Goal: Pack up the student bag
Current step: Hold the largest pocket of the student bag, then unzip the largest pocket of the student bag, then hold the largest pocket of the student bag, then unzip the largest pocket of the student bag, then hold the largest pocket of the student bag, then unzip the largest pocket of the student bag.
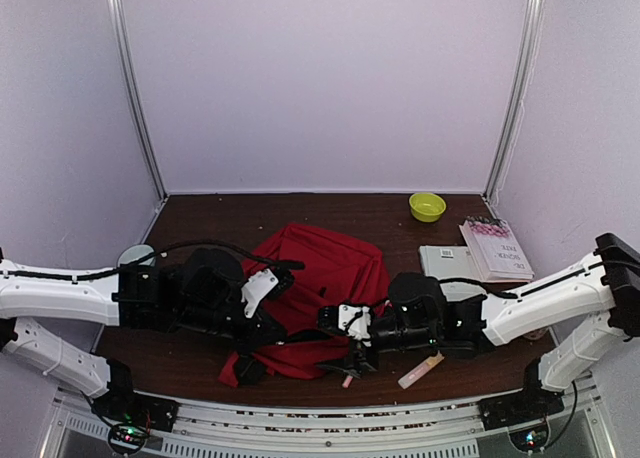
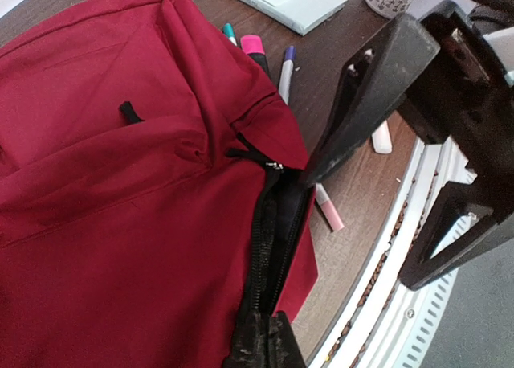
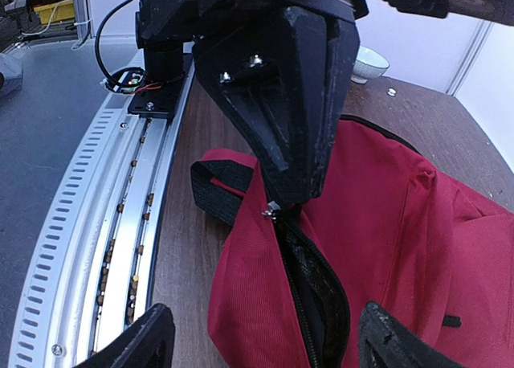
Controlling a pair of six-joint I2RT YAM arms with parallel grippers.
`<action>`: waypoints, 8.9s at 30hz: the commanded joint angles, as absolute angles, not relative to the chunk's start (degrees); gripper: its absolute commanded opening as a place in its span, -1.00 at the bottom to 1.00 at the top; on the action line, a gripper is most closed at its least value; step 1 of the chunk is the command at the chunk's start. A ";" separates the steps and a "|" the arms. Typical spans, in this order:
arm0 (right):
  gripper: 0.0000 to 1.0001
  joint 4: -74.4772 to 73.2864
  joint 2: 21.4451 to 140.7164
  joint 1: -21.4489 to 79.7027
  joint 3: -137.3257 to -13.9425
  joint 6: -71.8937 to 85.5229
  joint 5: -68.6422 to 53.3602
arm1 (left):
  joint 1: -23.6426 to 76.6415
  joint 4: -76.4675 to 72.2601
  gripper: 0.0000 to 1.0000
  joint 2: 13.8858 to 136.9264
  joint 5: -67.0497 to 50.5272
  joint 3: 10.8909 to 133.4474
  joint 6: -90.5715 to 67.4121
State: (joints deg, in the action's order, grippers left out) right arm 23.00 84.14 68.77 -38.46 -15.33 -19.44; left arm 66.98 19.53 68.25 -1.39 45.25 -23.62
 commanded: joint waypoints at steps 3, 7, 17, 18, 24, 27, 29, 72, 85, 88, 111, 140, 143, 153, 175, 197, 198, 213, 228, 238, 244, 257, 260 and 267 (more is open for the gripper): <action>0.53 32.30 90.28 69.38 -41.11 -14.43 -18.80 | 67.19 17.34 -1.00 67.82 -2.28 47.11 -22.89; 0.44 34.77 94.32 69.78 -42.17 -13.51 -17.48 | 67.13 17.75 -1.00 67.21 -2.19 46.96 -23.32; -0.65 39.28 97.65 71.23 -40.51 -12.70 -14.28 | 67.15 17.85 -1.00 65.26 -1.57 46.44 -24.08; -0.85 39.10 97.60 71.27 -40.41 -12.80 -14.36 | 67.15 18.15 -1.00 65.30 -1.44 46.61 -24.08; -1.00 38.88 95.86 71.21 -38.93 -12.91 -13.68 | 67.15 22.47 -1.00 65.13 1.68 47.28 -25.08; -1.00 37.71 95.10 71.23 -38.66 -13.36 -13.38 | 66.49 27.04 -1.00 64.42 5.23 47.22 -26.83; -1.00 37.76 94.53 71.22 -38.19 -13.23 -13.06 | 65.64 30.05 -1.00 63.52 7.05 46.73 -28.26; 0.57 27.66 86.14 72.65 -43.93 -8.81 -9.45 | 63.72 37.55 -1.00 61.75 10.47 52.03 -32.97; 0.70 31.56 94.10 76.60 -50.42 -2.64 -0.94 | 63.72 35.16 -1.00 60.62 9.57 50.32 -32.33; 0.70 32.04 95.43 77.30 -51.14 -2.07 -0.22 | 63.72 34.93 -1.00 59.90 9.58 49.57 -32.41; 0.49 31.37 104.67 77.61 -58.37 -5.29 10.72 | 63.68 32.30 -1.00 55.93 7.40 47.02 -32.58; -1.00 28.01 103.85 78.95 -53.21 -8.46 9.73 | 63.45 37.45 -1.00 55.39 13.88 47.55 -35.31; -1.00 28.84 102.08 78.98 -50.32 -8.64 7.56 | 62.77 40.35 -1.00 57.59 15.33 49.13 -35.79; -1.00 32.86 97.46 78.91 -42.78 -8.59 4.78 | 54.51 47.78 -1.00 57.83 17.89 50.19 -36.62; -0.43 28.31 94.82 78.97 -45.62 -5.99 7.53 | 47.75 37.46 -1.00 55.53 3.83 48.12 -29.50; 0.66 25.21 97.82 79.11 -59.32 1.07 11.20 | 49.58 36.34 -1.00 54.20 -0.67 55.41 -28.14; 0.66 25.22 98.29 79.21 -59.65 1.39 11.56 | 49.57 36.32 -1.00 54.34 -0.67 55.69 -27.86; 0.67 28.99 106.34 79.27 -63.96 -2.62 15.55 | 49.98 36.38 -1.00 55.64 -2.20 57.62 -27.16; -0.55 29.93 111.36 78.81 -68.07 -10.11 18.87 | 51.06 35.42 -1.00 54.43 -2.52 56.13 -27.12; -0.98 29.16 107.70 79.77 -64.34 -9.78 16.59 | 51.00 34.56 -1.00 57.10 2.18 54.54 -27.38; -1.00 31.52 104.61 81.16 -60.00 -9.84 14.17 | 49.06 35.51 -1.00 60.02 2.93 54.41 -27.52; -1.00 33.80 102.42 83.89 -55.60 -10.13 13.73 | 47.07 36.10 -1.00 61.27 5.34 51.01 -27.94; -1.00 34.37 102.18 84.48 -55.08 -10.20 13.13 | 46.51 36.17 -1.00 61.05 5.92 50.10 -28.21; -1.00 35.63 102.69 85.35 -54.49 -10.54 11.58 | 44.34 35.18 -1.00 60.85 5.82 47.59 -28.58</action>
